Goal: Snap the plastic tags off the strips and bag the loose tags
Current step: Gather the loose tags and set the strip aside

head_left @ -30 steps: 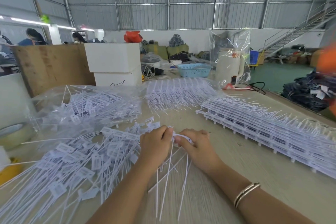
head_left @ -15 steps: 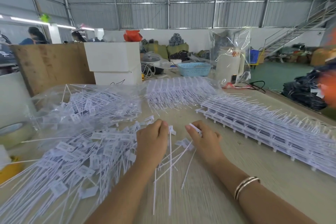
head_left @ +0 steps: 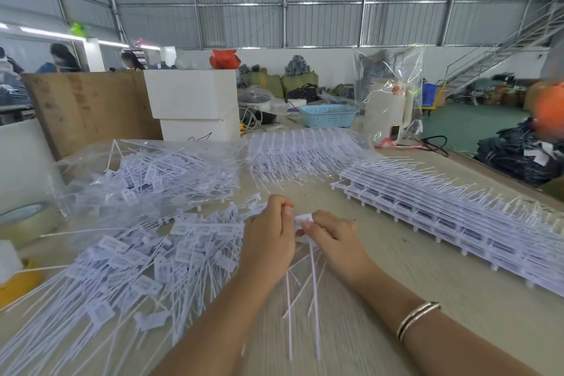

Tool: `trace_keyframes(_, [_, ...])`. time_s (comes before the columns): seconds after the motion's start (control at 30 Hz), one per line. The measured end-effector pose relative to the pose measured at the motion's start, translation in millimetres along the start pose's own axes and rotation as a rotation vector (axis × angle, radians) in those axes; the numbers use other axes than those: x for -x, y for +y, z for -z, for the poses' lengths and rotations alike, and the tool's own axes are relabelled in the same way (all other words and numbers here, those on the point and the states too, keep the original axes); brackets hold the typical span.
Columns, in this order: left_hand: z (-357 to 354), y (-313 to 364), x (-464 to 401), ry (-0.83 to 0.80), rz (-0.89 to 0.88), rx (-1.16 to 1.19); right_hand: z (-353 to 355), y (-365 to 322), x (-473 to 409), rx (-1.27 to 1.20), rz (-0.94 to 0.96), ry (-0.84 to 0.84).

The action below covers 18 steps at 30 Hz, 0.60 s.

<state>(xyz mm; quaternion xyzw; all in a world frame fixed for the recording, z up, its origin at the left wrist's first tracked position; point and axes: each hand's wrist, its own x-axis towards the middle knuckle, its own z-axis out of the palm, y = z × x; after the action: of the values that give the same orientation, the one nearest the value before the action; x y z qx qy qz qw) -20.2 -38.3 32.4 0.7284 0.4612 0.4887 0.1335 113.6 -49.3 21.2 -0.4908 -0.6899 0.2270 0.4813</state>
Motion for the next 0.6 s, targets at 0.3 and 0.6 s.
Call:
trace_keyframes(0.3, [1.3, -5.9, -3.7, -0.070, -0.029, -0.392, 3.4, 3.5, -1.2, -0.210, -0.036, 0.001])
trace_keyframes(0.6, [1.9, -6.7, -4.6, -0.118, 0.150, -0.051, 4.0, 3.0, -0.4, 0.000, 0.076, -0.020])
